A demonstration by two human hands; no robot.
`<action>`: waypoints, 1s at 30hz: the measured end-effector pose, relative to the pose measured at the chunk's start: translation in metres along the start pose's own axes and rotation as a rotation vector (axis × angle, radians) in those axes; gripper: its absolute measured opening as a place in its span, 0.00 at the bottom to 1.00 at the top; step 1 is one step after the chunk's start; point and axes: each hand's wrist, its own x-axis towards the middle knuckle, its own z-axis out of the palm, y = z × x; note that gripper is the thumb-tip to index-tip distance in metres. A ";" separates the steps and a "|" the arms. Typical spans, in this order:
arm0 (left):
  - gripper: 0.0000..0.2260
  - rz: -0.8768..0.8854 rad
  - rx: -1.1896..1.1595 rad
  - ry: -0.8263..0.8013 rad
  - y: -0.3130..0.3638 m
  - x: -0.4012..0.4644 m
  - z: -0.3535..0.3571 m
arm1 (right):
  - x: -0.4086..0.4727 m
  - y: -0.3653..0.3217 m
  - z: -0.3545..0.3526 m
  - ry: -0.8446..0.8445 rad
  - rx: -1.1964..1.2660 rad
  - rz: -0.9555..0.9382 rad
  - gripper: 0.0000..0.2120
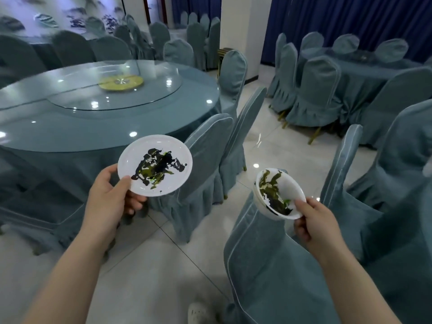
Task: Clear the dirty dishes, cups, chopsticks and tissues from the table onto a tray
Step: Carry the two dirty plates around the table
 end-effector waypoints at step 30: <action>0.12 0.133 -0.048 -0.716 0.051 0.409 0.249 | 0.239 -0.096 0.126 0.627 0.149 -0.065 0.05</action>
